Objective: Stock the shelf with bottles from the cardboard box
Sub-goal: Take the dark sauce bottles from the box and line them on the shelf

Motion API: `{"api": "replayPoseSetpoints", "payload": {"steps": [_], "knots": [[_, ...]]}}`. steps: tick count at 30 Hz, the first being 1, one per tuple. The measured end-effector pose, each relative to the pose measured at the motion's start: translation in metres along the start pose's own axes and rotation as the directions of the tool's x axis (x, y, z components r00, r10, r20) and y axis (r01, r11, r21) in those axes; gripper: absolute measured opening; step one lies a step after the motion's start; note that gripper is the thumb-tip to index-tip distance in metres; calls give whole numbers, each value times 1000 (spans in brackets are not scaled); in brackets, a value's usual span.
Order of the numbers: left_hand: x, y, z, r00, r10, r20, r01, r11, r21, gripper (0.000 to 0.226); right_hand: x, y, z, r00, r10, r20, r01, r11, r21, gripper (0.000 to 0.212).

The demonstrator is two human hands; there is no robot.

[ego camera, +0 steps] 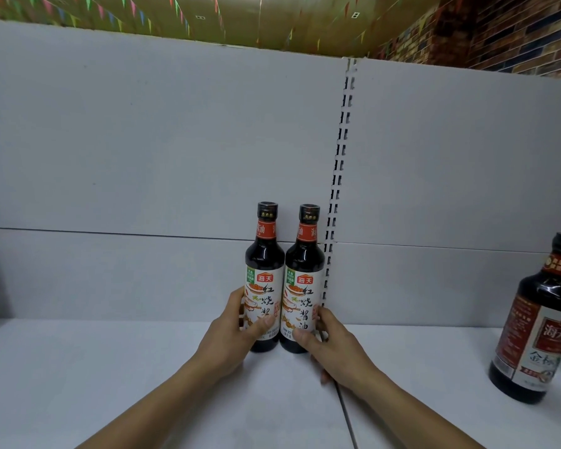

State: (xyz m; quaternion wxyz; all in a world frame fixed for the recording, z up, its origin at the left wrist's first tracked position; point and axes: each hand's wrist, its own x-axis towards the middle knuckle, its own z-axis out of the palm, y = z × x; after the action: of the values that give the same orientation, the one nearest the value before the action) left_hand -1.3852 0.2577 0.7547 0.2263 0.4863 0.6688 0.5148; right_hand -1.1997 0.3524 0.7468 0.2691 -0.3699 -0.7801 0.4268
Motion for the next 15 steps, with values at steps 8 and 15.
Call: {"api": "replayPoseSetpoints", "payload": {"steps": [8,15], "knots": [[-5,1,1,1000,12,23,-11,999,-48,61,-2,-3,1,1000,0,11,1,1000,-19,59],[-17,6,5,999,-28,28,30,996,-85,80,-2,-3,-10,991,49,122,-48,999,-14,75]]}}
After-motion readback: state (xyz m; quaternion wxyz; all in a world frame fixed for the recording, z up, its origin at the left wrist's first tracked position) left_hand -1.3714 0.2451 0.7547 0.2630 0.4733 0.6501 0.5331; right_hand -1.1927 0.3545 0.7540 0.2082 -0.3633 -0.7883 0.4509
